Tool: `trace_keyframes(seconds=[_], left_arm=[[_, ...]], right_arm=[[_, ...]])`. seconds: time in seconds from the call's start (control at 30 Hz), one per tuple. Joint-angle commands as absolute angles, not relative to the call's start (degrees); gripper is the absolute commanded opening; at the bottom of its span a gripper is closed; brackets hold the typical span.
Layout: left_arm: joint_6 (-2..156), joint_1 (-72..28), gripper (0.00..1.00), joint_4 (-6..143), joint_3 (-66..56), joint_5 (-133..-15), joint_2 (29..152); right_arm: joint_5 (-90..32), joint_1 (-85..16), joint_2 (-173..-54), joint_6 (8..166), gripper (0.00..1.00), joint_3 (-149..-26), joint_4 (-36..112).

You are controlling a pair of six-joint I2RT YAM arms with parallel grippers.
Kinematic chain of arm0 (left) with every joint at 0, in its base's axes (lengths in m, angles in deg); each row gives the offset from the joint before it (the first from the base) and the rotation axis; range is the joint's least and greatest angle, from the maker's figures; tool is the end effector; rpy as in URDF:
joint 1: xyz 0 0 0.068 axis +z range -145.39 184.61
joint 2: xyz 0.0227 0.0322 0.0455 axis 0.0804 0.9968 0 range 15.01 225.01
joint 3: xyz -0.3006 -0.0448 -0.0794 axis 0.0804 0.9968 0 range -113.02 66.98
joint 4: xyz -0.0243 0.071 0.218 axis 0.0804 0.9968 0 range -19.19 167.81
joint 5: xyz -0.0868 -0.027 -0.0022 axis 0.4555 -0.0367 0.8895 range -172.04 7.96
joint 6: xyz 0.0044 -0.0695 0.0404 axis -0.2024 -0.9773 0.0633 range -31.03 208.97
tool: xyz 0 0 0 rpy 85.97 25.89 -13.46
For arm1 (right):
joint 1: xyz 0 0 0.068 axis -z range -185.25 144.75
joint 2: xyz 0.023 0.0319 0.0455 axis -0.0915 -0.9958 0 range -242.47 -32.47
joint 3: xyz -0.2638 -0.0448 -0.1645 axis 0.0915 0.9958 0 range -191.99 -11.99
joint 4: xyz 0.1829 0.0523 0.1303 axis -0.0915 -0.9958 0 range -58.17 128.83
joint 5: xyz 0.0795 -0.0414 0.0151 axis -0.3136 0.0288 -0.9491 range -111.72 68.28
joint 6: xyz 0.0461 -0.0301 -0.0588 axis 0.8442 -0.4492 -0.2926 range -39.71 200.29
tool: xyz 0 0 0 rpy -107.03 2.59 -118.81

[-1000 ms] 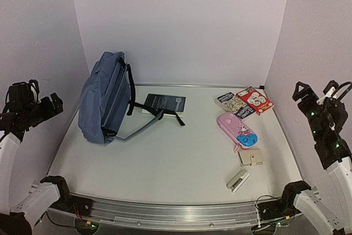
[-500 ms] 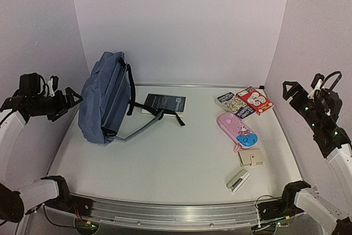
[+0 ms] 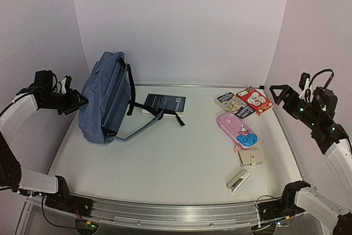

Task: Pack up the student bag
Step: Adjust the student bag at the center of the board.

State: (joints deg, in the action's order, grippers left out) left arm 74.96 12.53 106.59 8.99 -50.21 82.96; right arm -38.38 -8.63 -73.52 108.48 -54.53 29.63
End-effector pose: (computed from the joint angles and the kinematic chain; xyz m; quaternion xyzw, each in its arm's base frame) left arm 0.2198 -0.0065 0.3247 -0.0680 0.8942 -0.2729 0.3483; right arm 0.1370 0.0281 0.3614 0.0670 0.7482 0.2821 0.5967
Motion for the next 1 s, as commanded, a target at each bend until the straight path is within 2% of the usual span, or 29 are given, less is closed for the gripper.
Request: trace_keyframes(seconds=[0.0,0.23,0.27,0.6,0.77,0.97], left_arm=[[76.7,12.7,0.36,102.9,8.6,-46.3,81.7],[77.1,12.7,0.03,101.6,9.1,-42.3,80.8],[77.1,12.7,0.01,101.3,9.2,-41.5,80.5],[66.8,10.6,0.0,98.4,10.3,-32.3,73.1],[58.7,3.3,0.0,95.6,10.3,-36.9,69.2],[46.3,-7.8,0.0,84.8,15.0,-44.9,67.4]], right_arm=[[-40.7,-8.5,-73.7,106.9,0.98,-57.2,29.5],[-42.5,-8.5,-75.1,106.6,0.98,-57.9,29.3],[-42.9,-8.5,-75.2,106.5,0.98,-58.0,29.3],[-46.4,-8.5,-78.7,106.4,0.98,-58.2,29.0],[-48.7,-8.5,-81.9,107.3,0.98,-58.5,29.6],[-49.5,-11.4,-83.2,111.6,0.98,-57.5,33.8]])
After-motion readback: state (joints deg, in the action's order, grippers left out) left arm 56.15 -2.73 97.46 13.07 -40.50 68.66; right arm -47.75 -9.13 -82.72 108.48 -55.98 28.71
